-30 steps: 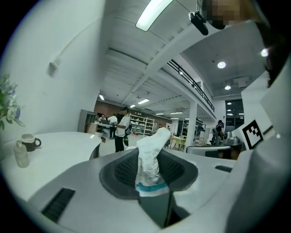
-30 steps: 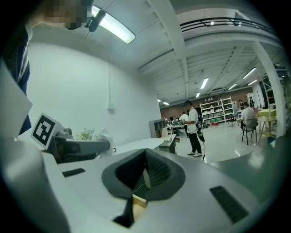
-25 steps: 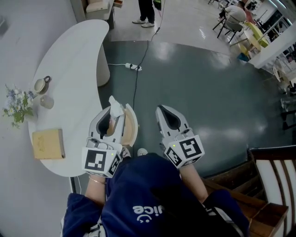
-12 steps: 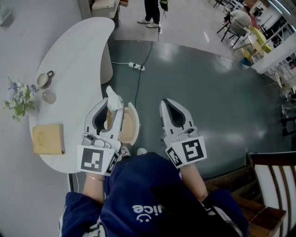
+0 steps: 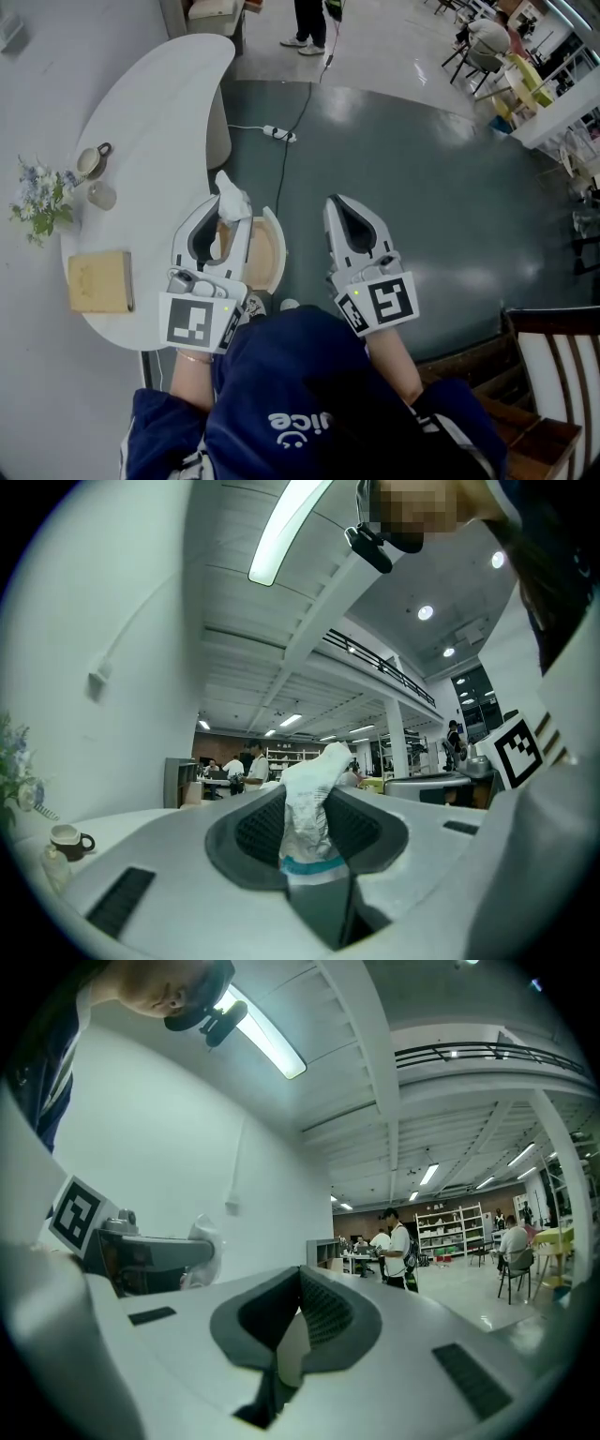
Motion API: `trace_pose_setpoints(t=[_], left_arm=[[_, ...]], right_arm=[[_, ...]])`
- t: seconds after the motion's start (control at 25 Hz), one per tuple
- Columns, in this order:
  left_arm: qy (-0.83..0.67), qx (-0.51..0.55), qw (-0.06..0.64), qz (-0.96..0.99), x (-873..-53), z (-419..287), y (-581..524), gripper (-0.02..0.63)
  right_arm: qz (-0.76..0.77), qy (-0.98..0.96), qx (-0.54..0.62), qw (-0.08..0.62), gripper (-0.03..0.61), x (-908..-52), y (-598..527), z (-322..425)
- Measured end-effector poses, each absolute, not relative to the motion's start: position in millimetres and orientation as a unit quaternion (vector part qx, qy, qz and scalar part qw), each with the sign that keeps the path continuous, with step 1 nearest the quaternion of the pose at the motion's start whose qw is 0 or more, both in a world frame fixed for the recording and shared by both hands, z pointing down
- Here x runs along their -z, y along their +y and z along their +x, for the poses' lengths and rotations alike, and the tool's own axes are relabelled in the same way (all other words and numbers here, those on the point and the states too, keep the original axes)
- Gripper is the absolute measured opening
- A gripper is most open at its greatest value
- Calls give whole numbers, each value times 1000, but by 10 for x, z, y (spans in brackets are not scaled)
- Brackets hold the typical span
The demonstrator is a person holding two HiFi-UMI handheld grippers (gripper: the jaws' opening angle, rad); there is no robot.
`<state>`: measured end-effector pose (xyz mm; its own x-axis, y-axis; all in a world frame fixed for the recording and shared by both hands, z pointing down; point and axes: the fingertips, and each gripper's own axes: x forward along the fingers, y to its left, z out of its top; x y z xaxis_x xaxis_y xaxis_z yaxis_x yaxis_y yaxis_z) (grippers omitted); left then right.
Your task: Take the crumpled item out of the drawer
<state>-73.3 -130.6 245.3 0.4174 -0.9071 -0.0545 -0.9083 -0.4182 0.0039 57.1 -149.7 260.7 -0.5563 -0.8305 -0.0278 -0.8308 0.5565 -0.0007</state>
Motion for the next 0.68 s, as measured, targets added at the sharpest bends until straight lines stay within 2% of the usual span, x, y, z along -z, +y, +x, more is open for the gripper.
trace_pose_setpoints(t=[0.4,0.68], left_arm=[[534,-33,2,-845,-2480,-725,-1302,120],[530,-2,11,-848,-2539,-697,-1306,120]], right_arm=[[-474,880,2,2,6,-2712,-1491,573],[-469,883,3,-9,6,-2767,-1497,530]])
